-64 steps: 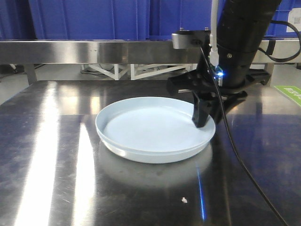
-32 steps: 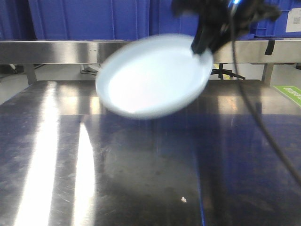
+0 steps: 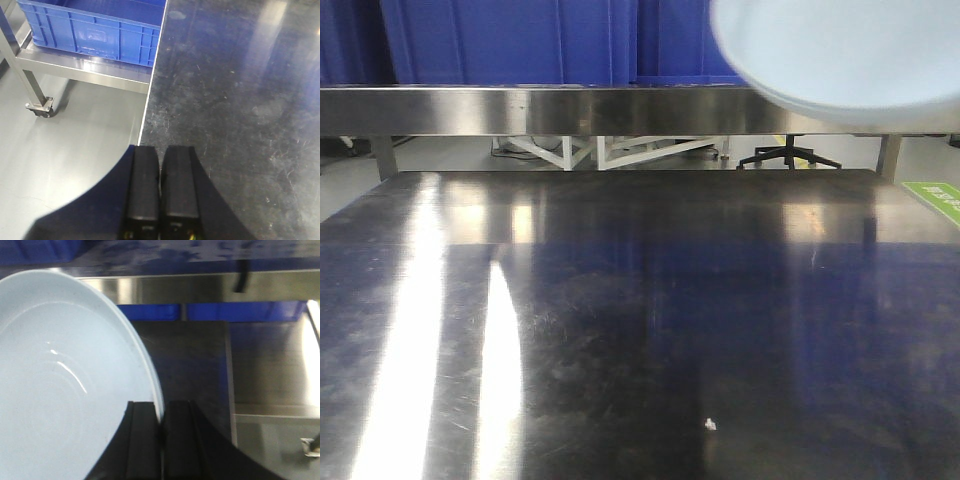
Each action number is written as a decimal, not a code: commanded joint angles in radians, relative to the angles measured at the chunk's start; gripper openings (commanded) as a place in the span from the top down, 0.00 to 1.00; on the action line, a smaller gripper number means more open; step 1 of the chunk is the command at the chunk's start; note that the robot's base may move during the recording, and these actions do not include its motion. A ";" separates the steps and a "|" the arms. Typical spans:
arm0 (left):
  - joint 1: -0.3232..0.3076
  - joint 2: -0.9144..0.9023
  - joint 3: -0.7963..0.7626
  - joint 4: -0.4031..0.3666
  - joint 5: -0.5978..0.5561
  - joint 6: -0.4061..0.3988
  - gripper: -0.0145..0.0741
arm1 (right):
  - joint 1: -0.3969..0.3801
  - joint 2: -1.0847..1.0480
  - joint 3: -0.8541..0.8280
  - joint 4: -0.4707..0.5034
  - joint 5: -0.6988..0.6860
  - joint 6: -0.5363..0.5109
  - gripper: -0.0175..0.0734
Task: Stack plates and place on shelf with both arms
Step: 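Lift the stacked plates high with the right gripper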
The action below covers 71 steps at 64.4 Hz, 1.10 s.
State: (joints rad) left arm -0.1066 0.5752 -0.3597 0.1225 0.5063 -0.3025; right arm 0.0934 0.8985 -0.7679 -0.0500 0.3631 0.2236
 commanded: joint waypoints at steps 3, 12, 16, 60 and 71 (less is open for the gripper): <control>0.000 0.002 -0.029 0.004 -0.062 -0.010 0.73 | -0.070 -0.174 0.100 -0.006 -0.101 -0.006 0.74; 0.000 0.002 -0.029 0.004 -0.062 -0.010 0.73 | -0.112 -0.333 0.214 -0.006 -0.090 -0.006 0.74; 0.000 0.002 -0.029 0.004 -0.062 -0.010 0.73 | -0.117 -0.387 0.240 -0.006 -0.090 -0.006 0.74; 0.000 0.002 -0.029 0.004 -0.062 -0.010 0.73 | -0.117 -0.478 0.249 -0.006 -0.080 -0.006 0.74; 0.000 0.002 -0.029 0.004 -0.062 -0.010 0.73 | -0.117 -0.478 0.249 -0.006 -0.080 -0.006 0.74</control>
State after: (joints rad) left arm -0.1066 0.5752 -0.3597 0.1225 0.5063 -0.3025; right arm -0.0175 0.4196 -0.4872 -0.0500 0.3815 0.2217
